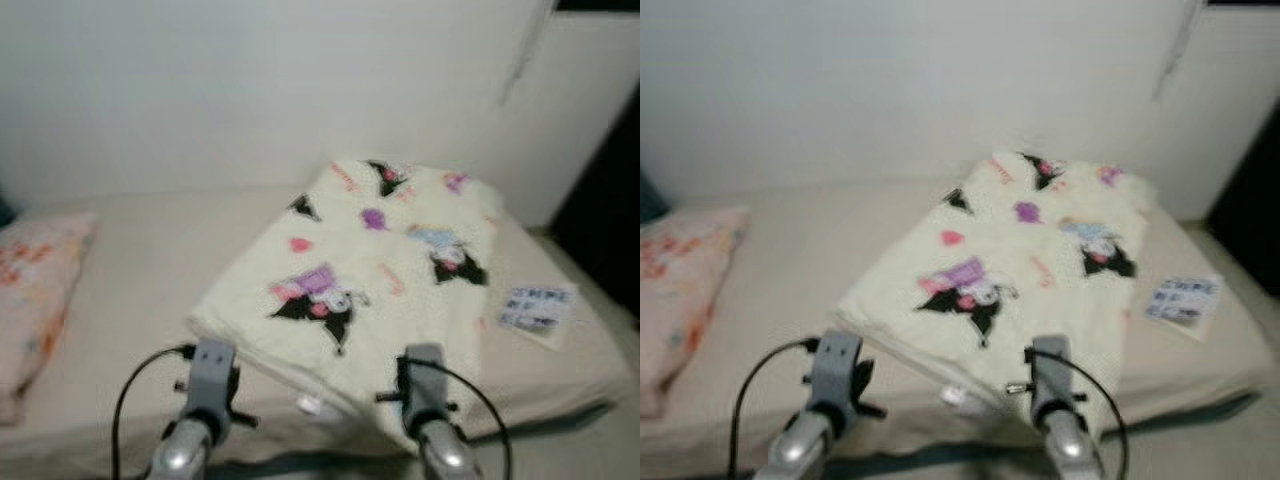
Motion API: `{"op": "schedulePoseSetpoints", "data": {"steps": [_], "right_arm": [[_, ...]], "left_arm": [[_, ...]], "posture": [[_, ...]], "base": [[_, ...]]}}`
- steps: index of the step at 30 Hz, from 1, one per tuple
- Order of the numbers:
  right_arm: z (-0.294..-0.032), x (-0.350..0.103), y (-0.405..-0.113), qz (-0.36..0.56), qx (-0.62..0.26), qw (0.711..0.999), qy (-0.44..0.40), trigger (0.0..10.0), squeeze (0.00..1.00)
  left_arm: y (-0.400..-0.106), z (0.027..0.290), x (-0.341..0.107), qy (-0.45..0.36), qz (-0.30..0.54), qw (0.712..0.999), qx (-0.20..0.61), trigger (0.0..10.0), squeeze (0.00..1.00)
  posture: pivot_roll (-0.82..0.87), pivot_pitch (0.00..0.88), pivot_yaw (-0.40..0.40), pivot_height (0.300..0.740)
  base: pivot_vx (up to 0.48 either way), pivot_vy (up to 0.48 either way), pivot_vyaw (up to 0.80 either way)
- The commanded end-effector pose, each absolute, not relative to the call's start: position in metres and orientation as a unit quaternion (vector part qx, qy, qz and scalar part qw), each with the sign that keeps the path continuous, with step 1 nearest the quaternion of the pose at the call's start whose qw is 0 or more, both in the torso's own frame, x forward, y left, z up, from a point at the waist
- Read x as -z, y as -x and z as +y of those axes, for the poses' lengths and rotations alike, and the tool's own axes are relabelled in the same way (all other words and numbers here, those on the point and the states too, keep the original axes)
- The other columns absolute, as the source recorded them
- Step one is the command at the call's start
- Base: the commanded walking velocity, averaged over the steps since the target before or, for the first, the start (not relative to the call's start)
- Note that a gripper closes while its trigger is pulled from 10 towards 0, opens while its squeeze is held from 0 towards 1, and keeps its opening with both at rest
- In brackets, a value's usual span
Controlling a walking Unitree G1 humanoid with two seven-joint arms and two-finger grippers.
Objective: Clean up the room
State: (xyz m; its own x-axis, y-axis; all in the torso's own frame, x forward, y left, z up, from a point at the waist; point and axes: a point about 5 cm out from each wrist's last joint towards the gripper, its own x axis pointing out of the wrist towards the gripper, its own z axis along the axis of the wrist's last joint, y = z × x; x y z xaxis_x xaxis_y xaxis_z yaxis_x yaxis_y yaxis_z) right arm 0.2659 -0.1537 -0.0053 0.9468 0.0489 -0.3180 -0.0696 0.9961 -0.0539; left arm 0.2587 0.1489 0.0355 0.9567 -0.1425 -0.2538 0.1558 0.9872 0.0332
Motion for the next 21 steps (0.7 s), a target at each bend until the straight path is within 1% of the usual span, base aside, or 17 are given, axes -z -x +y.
{"op": "schedulePoseSetpoints", "data": {"steps": [1, 21], "right_arm": [[-0.156, 0.0054, -0.2643, 0.157, -0.025, 0.987, 0.036, 10.0, 0.0], [-0.1545, 0.0025, -0.2656, 0.148, -0.024, 0.988, 0.037, 10.0, 0.0]], "left_arm": [[-0.2543, 0.1507, -0.0308, -0.029, 0.136, 0.988, 0.073, 10.0, 0.0], [-0.2568, 0.1506, -0.0319, -0.031, 0.136, 0.987, 0.074, 10.0, 0.0]], "posture": [[-0.04, 0.07, -0.001, 0.737], [-0.04, 0.085, 0.001, 0.737]], "base": [[0.0, -0.48, 0.0], [0.0, -0.48, 0.0]]}}
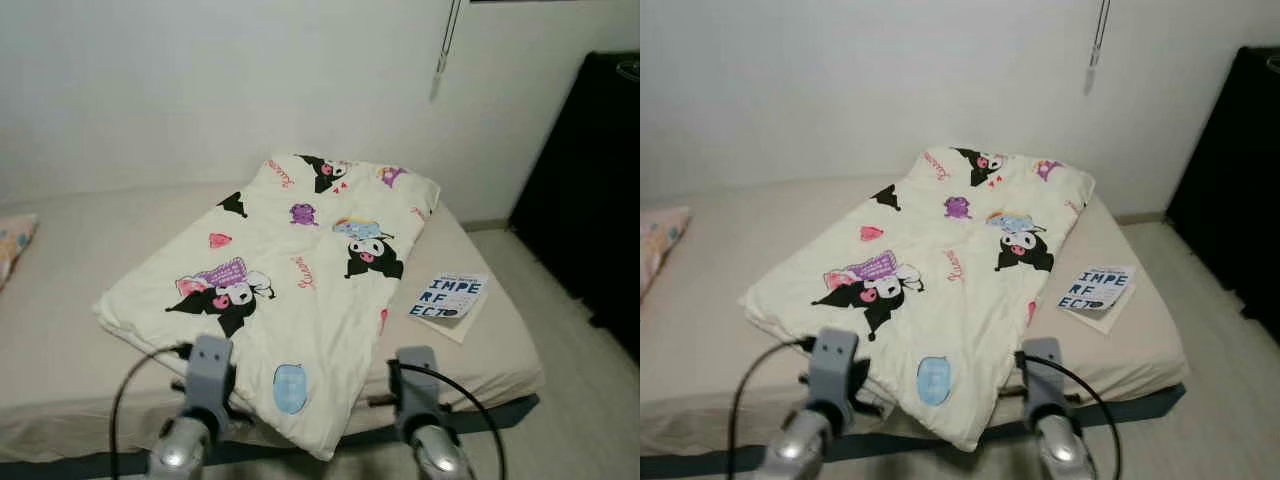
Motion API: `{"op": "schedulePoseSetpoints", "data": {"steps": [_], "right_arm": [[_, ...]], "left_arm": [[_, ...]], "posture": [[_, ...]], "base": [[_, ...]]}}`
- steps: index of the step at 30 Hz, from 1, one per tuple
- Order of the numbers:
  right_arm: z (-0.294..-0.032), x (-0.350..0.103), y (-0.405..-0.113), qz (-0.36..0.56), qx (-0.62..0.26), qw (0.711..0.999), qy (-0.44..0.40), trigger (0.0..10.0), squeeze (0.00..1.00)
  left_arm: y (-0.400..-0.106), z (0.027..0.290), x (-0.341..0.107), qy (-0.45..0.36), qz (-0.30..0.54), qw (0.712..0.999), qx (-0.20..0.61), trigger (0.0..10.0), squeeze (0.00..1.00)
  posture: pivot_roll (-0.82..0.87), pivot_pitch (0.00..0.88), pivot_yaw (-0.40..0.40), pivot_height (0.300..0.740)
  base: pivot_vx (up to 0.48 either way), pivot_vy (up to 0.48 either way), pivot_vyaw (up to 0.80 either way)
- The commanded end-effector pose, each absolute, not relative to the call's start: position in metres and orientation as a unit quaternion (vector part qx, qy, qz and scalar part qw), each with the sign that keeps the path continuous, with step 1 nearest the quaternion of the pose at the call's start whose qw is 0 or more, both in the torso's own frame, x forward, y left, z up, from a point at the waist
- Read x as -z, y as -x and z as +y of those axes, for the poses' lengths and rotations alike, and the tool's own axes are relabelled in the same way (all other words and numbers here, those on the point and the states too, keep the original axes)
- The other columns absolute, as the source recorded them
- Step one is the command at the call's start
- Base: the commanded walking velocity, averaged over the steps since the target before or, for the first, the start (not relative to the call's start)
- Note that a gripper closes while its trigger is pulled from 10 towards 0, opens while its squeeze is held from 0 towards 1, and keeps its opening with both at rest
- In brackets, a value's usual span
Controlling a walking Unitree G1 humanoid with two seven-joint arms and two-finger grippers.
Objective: Clean up the room
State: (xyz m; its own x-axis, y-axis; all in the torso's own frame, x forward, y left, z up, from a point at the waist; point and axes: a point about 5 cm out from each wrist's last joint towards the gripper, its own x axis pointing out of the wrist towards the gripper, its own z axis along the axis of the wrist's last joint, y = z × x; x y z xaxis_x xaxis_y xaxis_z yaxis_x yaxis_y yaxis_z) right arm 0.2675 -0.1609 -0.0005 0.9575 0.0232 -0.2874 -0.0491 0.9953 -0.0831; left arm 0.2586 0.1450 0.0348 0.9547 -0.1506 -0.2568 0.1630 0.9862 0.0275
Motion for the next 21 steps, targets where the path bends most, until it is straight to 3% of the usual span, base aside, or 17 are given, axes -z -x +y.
{"op": "schedulePoseSetpoints", "data": {"steps": [1, 21], "right_arm": [[-0.1544, 0.0025, -0.2656, 0.148, -0.024, 0.988, 0.037, 10.0, 0.0], [-0.1546, 0.0022, -0.2662, 0.148, -0.021, 0.988, 0.033, 10.0, 0.0]], "left_arm": [[-0.2569, 0.1506, -0.0319, -0.031, 0.136, 0.987, 0.075, 10.0, 0.0], [-0.2585, 0.1499, -0.0334, -0.035, 0.136, 0.987, 0.08, 10.0, 0.0]], "posture": [[-0.04, 0.085, 0.001, 0.737], [-0.04, 0.092, 0.008, 0.737]], "base": [[0.0, -0.48, 0.0], [0.0, -0.48, 0.0]]}}
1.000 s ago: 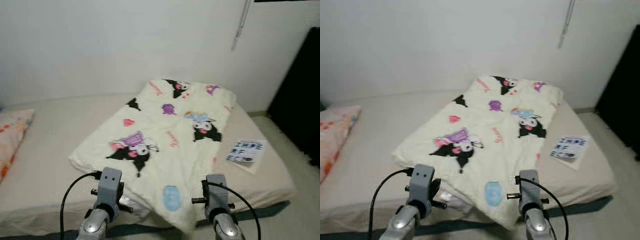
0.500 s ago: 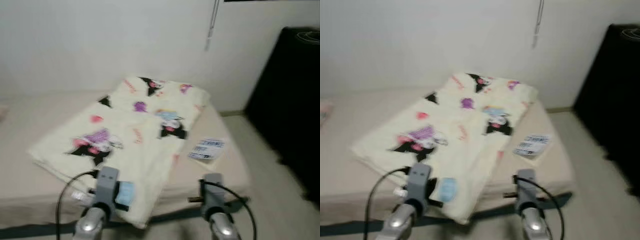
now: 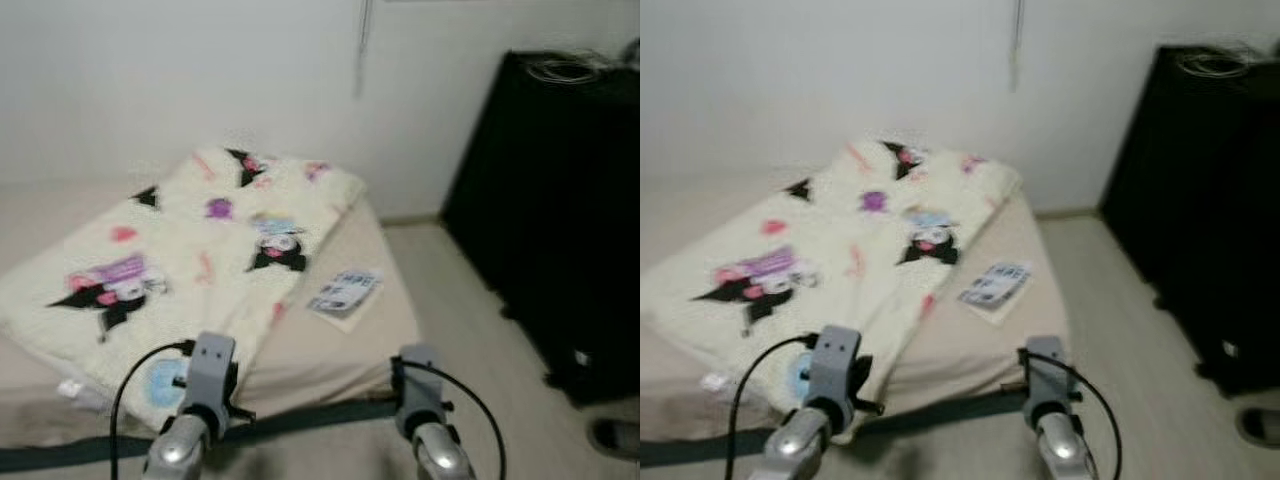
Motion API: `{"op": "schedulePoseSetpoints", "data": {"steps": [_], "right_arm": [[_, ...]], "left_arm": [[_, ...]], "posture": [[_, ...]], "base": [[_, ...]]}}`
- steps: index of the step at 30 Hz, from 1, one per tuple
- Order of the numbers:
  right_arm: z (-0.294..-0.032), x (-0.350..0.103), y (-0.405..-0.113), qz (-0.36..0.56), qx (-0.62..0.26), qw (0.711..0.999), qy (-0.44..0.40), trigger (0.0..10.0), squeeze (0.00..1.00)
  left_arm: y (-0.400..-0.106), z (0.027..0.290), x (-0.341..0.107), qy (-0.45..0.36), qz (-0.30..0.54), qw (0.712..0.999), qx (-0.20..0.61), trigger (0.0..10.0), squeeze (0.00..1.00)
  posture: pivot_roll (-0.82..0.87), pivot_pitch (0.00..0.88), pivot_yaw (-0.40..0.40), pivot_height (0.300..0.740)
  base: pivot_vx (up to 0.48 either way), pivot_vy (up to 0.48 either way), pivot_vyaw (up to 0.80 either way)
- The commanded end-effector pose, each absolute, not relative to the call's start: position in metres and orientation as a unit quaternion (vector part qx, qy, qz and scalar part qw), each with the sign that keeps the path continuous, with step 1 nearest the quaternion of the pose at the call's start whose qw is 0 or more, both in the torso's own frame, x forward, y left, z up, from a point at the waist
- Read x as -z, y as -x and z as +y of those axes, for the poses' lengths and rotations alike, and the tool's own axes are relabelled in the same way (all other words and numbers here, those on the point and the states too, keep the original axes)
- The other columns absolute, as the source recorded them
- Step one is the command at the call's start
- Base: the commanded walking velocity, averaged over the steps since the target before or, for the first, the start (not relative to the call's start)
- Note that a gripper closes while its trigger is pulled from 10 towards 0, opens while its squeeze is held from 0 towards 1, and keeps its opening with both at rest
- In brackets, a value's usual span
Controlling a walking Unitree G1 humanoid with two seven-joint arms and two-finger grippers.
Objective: Clean up the room
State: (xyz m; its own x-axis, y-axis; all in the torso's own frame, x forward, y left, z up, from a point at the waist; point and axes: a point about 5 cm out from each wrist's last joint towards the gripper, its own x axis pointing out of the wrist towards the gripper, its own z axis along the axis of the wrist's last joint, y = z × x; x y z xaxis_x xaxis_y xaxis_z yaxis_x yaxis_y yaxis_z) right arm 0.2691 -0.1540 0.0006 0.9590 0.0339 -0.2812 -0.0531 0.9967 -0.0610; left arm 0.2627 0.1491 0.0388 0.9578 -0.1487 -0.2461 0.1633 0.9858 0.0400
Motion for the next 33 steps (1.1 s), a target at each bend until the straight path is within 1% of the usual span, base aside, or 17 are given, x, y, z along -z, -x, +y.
{"op": "schedulePoseSetpoints", "data": {"steps": [1, 6, 11, 13, 25, 33], "right_arm": [[-0.1545, 0.0022, -0.2662, 0.148, -0.021, 0.988, 0.033, 10.0, 0.0], [-0.1539, 0.0022, -0.2663, 0.148, -0.022, 0.988, 0.033, 10.0, 0.0], [-0.1532, 0.0021, -0.2661, 0.147, -0.021, 0.989, 0.031, 10.0, 0.0], [-0.1529, 0.0019, -0.266, 0.146, -0.021, 0.989, 0.03, 10.0, 0.0], [-0.1517, 0.0007, -0.2665, 0.143, -0.023, 0.989, 0.029, 10.0, 0.0], [-0.1502, -0.0002, -0.2676, 0.146, -0.038, 0.988, 0.022, 10.0, 0.0]], "left_arm": [[-0.2587, 0.1498, -0.0336, -0.037, 0.135, 0.987, 0.08, 10.0, 0.0], [-0.26, 0.1475, -0.0344, -0.051, 0.135, 0.985, 0.097, 10.0, 0.0], [-0.2618, 0.1476, -0.0351, -0.055, 0.139, 0.984, 0.099, 10.0, 0.0], [-0.2632, 0.149, -0.0351, -0.053, 0.143, 0.984, 0.088, 10.0, 0.0], [-0.2649, 0.1491, -0.034, -0.055, 0.15, 0.984, 0.076, 10.0, 0.0], [-0.2634, 0.1471, -0.0391, -0.051, 0.129, 0.988, 0.075, 10.0, 0.0]], "posture": [[-0.04, 0.092, 0.008, 0.737], [-0.04, 0.093, 0.011, 0.737], [-0.04, 0.098, 0.016, 0.737], [-0.04, 0.098, 0.016, 0.737], [-0.04, 0.101, 0.014, 0.737], [-0.04, 0.106, 0.009, 0.737]], "base": [[0.0, -0.48, 0.0], [0.0, 0.0, 0.0], [0.295, 0.361, 0.0], [0.3, 0.375, 0.0], [0.0, 0.0, 0.0], [0.0, 0.0, 0.0]]}}
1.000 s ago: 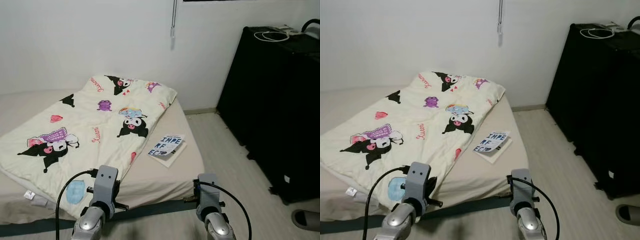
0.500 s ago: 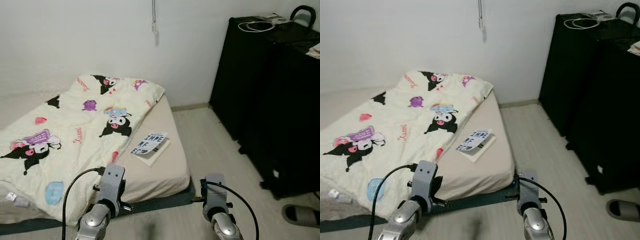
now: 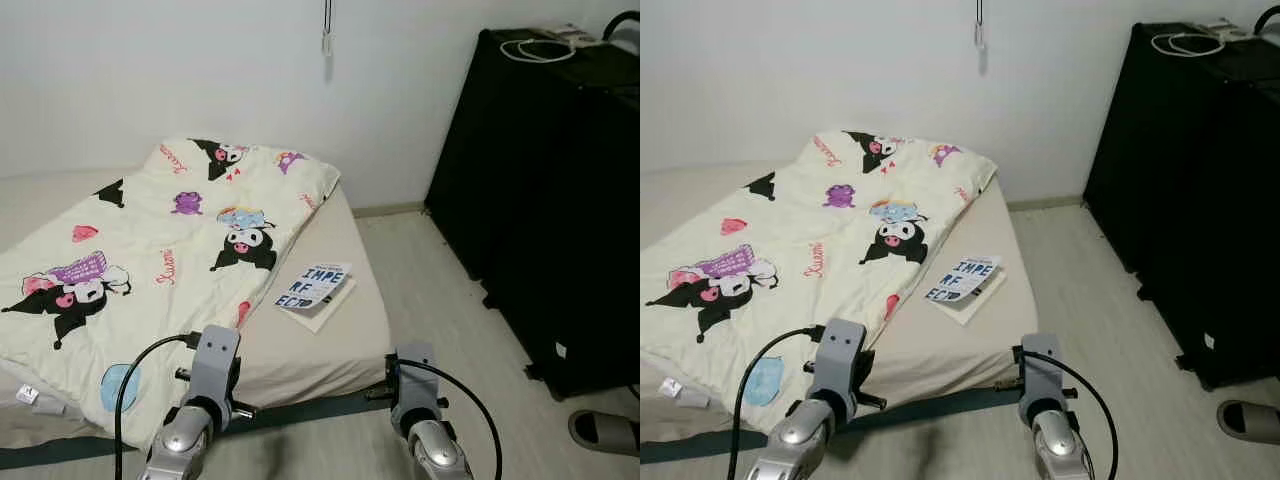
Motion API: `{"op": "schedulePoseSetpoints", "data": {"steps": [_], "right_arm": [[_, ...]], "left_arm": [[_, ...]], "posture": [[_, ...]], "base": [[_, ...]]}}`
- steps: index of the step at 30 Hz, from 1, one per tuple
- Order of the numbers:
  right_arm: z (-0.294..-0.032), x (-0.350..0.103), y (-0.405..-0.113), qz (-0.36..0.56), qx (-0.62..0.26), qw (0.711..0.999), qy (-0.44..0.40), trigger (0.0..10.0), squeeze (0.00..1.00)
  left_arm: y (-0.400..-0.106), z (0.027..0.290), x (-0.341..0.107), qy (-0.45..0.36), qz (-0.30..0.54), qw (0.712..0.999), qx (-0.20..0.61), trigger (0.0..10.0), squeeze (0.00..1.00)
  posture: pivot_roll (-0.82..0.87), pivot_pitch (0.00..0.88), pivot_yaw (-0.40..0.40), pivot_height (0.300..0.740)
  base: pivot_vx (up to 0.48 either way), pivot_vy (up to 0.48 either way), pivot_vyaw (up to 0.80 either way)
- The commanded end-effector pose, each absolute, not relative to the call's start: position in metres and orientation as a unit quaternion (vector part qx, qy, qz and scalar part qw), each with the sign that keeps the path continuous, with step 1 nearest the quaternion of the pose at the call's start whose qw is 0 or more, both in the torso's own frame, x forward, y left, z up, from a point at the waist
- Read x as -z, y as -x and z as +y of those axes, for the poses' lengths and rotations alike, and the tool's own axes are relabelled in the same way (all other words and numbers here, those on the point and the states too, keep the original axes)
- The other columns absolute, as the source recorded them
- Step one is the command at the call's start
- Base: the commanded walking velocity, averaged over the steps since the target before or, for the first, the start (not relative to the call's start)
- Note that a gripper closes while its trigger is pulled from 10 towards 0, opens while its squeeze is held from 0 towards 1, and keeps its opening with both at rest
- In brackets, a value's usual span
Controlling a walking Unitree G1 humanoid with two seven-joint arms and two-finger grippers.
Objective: Clean up the room
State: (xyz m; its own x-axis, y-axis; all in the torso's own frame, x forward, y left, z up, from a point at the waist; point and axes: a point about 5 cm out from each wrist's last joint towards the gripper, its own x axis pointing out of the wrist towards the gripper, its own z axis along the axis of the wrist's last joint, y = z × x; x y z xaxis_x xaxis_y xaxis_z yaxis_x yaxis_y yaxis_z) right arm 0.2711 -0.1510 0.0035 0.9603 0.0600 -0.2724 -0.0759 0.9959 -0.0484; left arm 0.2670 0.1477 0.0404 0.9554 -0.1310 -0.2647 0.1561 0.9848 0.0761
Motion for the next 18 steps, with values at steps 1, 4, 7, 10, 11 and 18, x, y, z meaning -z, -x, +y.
{"op": "schedulePoseSetpoints", "data": {"steps": [1, 4, 7, 10, 11, 18], "right_arm": [[-0.1502, -0.0002, -0.2676, 0.146, -0.038, 0.988, 0.022, 10.0, 0.0], [-0.1492, -0.0008, -0.2679, 0.146, -0.043, 0.988, 0.022, 10.0, 0.0], [-0.1489, -0.0012, -0.2684, 0.145, -0.048, 0.988, 0.021, 10.0, 0.0], [-0.1492, -0.0011, -0.2686, 0.146, -0.051, 0.988, 0.021, 10.0, 0.0], [-0.1493, -0.0008, -0.2683, 0.147, -0.052, 0.988, 0.021, 10.0, 0.0], [-0.1497, -0.0005, -0.2682, 0.149, -0.057, 0.987, 0.021, 10.0, 0.0]], "left_arm": [[-0.2634, 0.1471, -0.0391, -0.051, 0.129, 0.988, 0.075, 10.0, 0.0], [-0.2626, 0.1463, -0.0399, -0.051, 0.125, 0.988, 0.08, 10.0, 0.0], [-0.2632, 0.1457, -0.0422, -0.045, 0.116, 0.989, 0.083, 10.0, 0.0], [-0.2637, 0.1458, -0.044, -0.041, 0.11, 0.99, 0.082, 10.0, 0.0], [-0.2638, 0.146, -0.0447, -0.038, 0.108, 0.99, 0.082, 10.0, 0.0], [-0.2641, 0.1462, -0.0468, -0.025, 0.1, 0.992, 0.079, 10.0, 0.0]], "posture": [[-0.04, 0.106, 0.009, 0.737], [-0.04, 0.104, 0.008, 0.737], [-0.04, 0.102, 0.006, 0.737], [-0.04, 0.102, 0.005, 0.737], [-0.04, 0.099, 0.004, 0.737], [-0.04, 0.092, 0.003, 0.737]], "base": [[0.0, 0.0, 0.0], [0.0, 0.0, 0.0], [0.0, 0.0, 0.0], [0.0, 0.0, 0.0], [0.281, 0.0, 0.0], [0.402, 0.0, 0.0]]}}
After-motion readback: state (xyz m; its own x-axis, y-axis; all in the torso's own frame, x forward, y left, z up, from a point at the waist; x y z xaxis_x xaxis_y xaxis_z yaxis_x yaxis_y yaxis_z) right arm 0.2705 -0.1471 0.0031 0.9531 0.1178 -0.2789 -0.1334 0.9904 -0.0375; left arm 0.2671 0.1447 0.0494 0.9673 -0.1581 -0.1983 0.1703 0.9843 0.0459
